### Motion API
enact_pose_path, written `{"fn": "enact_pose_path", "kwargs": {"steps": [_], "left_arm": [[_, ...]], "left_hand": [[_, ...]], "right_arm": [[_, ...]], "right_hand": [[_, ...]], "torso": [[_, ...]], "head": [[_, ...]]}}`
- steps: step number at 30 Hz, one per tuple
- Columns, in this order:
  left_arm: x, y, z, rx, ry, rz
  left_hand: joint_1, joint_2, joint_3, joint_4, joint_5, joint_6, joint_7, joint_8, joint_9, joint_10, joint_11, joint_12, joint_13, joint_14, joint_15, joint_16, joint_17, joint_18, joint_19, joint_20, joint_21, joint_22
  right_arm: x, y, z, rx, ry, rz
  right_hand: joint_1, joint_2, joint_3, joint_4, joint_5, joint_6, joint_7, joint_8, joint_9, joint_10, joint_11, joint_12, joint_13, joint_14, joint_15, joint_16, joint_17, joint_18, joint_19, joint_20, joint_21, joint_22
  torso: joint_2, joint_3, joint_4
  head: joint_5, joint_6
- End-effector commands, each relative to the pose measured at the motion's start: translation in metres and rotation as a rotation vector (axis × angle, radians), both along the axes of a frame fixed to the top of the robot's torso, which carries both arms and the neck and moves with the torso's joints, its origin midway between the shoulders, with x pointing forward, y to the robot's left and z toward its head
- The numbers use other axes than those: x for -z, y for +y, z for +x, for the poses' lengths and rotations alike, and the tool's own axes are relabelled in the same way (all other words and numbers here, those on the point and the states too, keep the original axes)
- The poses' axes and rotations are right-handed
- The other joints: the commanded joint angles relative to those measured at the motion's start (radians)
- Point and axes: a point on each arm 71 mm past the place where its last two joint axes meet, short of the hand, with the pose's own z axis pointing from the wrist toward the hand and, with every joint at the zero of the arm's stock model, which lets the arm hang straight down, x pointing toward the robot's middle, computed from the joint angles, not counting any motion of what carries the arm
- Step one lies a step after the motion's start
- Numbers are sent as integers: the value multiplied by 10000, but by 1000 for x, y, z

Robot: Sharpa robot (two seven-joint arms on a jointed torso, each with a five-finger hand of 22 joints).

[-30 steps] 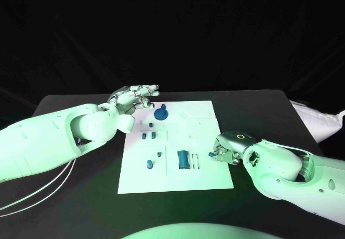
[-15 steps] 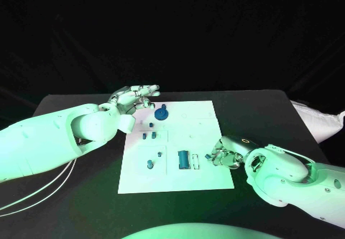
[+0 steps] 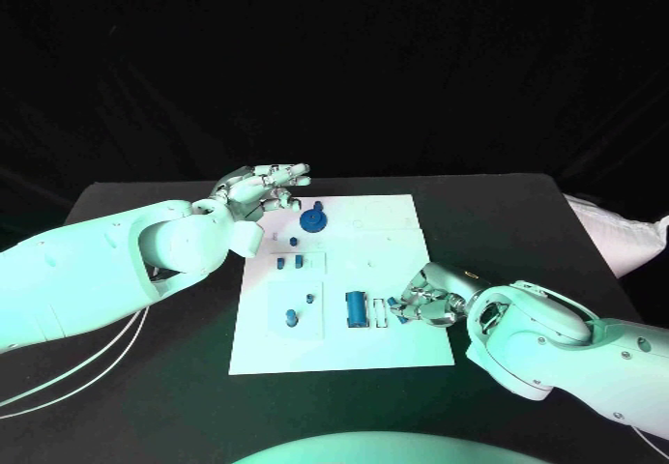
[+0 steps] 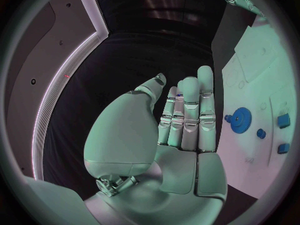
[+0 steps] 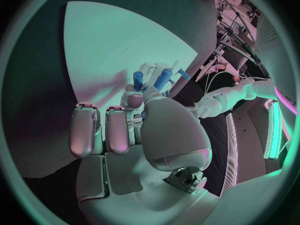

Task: Assemble the parts on the task board

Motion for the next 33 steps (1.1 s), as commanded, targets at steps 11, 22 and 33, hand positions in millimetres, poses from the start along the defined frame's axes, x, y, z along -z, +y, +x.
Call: {"fn": "enact_pose_path", "kwargs": {"steps": [11,22,33], "left_arm": [[-1,-3,-1,187,-24,-127],[-1,-3,-1,211,-5,-127],[-1,-4,-2,264,26,-132]], "left_hand": [[28,110,-54,7,3,-82,-2,63,-2,-92,21,21,11,-102,0,-37,-16,115,32,75,-36,-20],[28,110,-54,7,3,-82,-2,63,-2,-92,21,21,11,-102,0,-37,-16,115,32,75,-36,-20],[34,112,-62,7,3,-87,-1,64,-2,-100,22,26,12,-104,1,-36,-20,115,34,76,-41,-25]], "right_arm": [[1,14,-1,-266,216,401],[5,18,0,-500,549,-6],[8,21,-1,-734,757,-523]], "right_hand": [[-251,-168,159,127,-25,88,-17,-5,12,64,23,50,43,529,-25,58,5,-111,86,6,39,7],[-672,-352,165,423,86,112,15,-4,37,61,57,20,54,520,4,36,-19,-106,63,29,25,-16],[-1489,-340,-214,580,1222,237,-23,63,115,176,36,283,293,523,-9,55,17,-108,70,30,36,17]], "torso": [[9,4,-5],[1,2,4],[2,7,-1]], "head": [[36,-11],[46,-31],[44,-52]]}}
